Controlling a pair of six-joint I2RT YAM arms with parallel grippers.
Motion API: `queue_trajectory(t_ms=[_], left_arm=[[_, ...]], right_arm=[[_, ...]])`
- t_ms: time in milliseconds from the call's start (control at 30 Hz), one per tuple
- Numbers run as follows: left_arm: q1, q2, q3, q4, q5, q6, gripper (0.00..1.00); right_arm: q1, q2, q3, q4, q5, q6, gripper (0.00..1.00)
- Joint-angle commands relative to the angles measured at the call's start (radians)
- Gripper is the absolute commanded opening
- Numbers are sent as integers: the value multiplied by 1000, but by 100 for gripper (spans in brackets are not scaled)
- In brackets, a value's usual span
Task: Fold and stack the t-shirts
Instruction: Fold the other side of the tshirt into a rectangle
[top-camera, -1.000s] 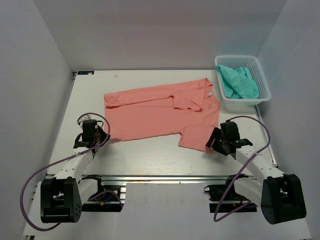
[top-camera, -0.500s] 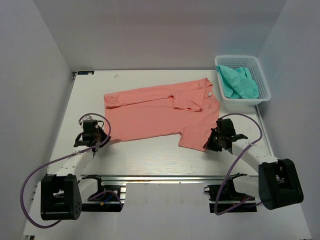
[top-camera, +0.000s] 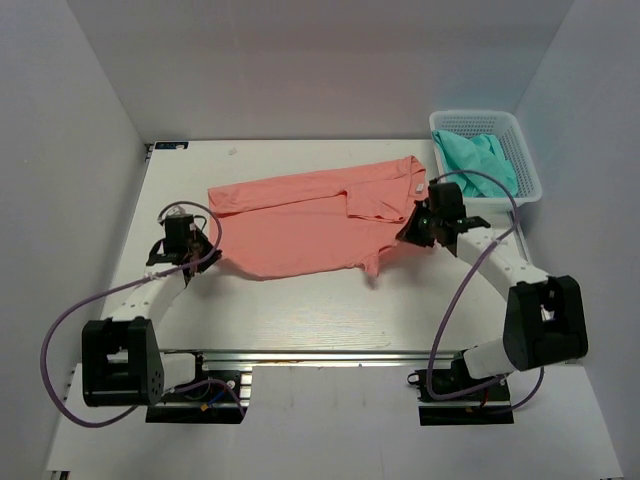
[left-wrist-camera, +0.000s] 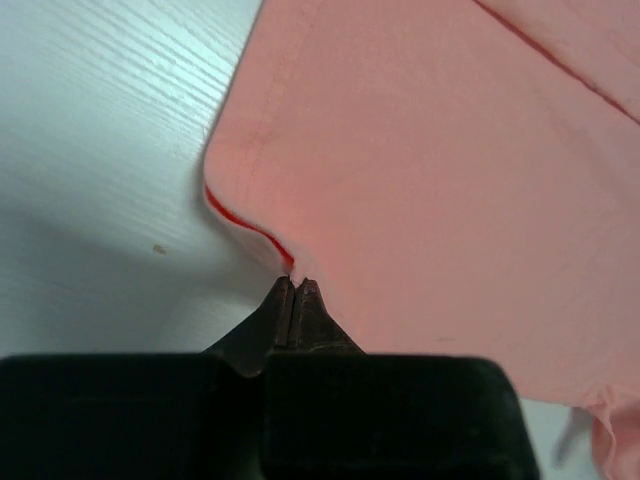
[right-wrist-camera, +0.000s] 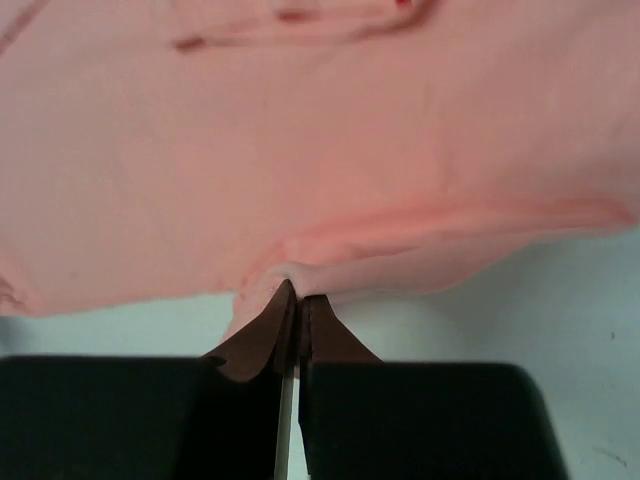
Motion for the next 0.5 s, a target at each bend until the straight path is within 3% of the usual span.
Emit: queue_trajectory(t_ms=[0,133,467], left_arm=[[7,56,117,-36,-52,-4,0],[7,157,222,-113,-127,-4,0],[26,329,368,-93,-139,-4,0]], right_arm=[[-10,66,154,20,12,2,0],[-25,180,318,-65,25,-41,0],[-56,457,664,-106,12,-76,0]])
